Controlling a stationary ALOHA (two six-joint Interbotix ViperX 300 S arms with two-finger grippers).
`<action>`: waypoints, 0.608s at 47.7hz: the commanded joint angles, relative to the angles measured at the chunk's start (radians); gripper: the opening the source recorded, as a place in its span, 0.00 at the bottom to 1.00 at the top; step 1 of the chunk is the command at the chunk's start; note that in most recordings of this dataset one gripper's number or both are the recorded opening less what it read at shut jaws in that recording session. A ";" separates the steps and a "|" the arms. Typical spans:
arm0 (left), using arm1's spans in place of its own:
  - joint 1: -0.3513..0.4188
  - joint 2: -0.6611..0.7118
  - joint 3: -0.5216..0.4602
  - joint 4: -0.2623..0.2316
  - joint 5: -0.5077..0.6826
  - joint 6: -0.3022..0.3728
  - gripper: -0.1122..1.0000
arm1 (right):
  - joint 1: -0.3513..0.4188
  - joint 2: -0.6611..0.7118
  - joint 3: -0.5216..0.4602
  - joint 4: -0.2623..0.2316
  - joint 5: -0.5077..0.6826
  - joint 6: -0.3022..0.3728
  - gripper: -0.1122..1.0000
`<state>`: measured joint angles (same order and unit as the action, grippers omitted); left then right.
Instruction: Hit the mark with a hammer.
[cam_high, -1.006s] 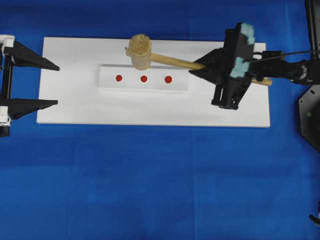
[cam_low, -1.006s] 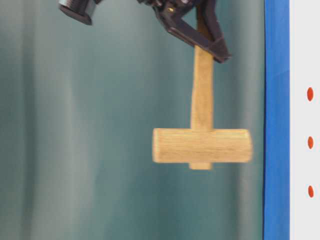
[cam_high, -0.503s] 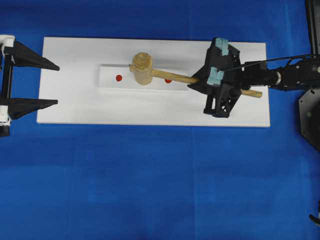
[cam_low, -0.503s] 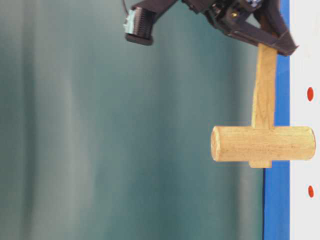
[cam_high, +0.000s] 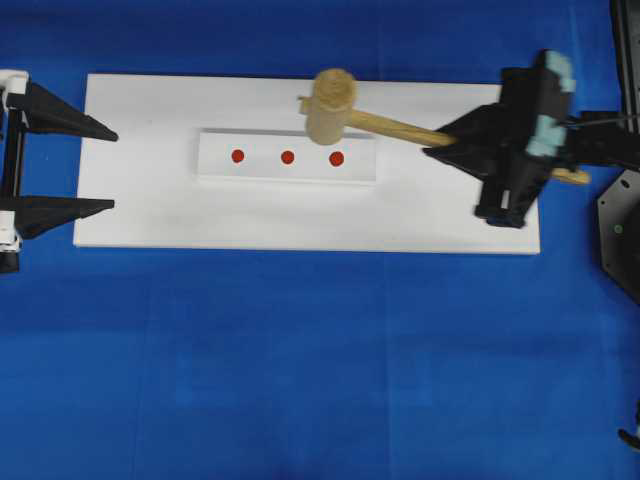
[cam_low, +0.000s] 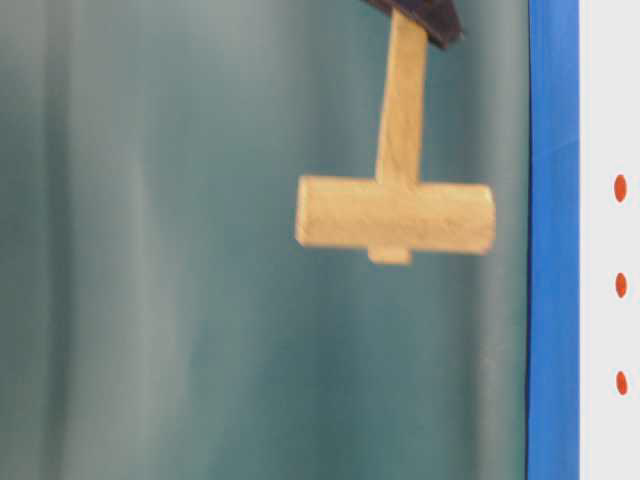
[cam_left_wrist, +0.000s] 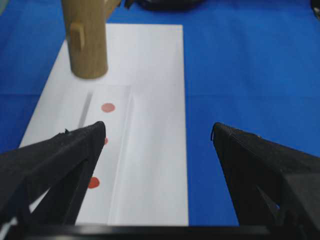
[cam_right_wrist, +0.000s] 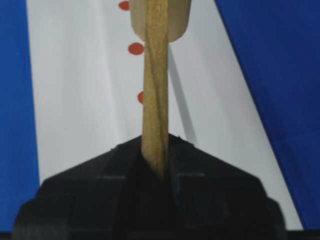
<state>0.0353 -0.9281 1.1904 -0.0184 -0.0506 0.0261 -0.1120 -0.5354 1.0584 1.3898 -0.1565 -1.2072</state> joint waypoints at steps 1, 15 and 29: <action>0.003 0.002 -0.009 0.000 -0.005 -0.002 0.92 | 0.003 -0.048 0.005 0.000 -0.003 0.000 0.11; 0.003 0.002 -0.011 0.000 -0.008 -0.002 0.92 | 0.003 -0.003 0.014 0.002 -0.003 0.000 0.11; 0.003 0.000 -0.009 0.000 -0.009 -0.003 0.92 | 0.003 0.262 0.026 0.091 0.011 0.002 0.11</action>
<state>0.0353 -0.9311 1.1904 -0.0184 -0.0506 0.0245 -0.1104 -0.3068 1.0999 1.4634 -0.1488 -1.2057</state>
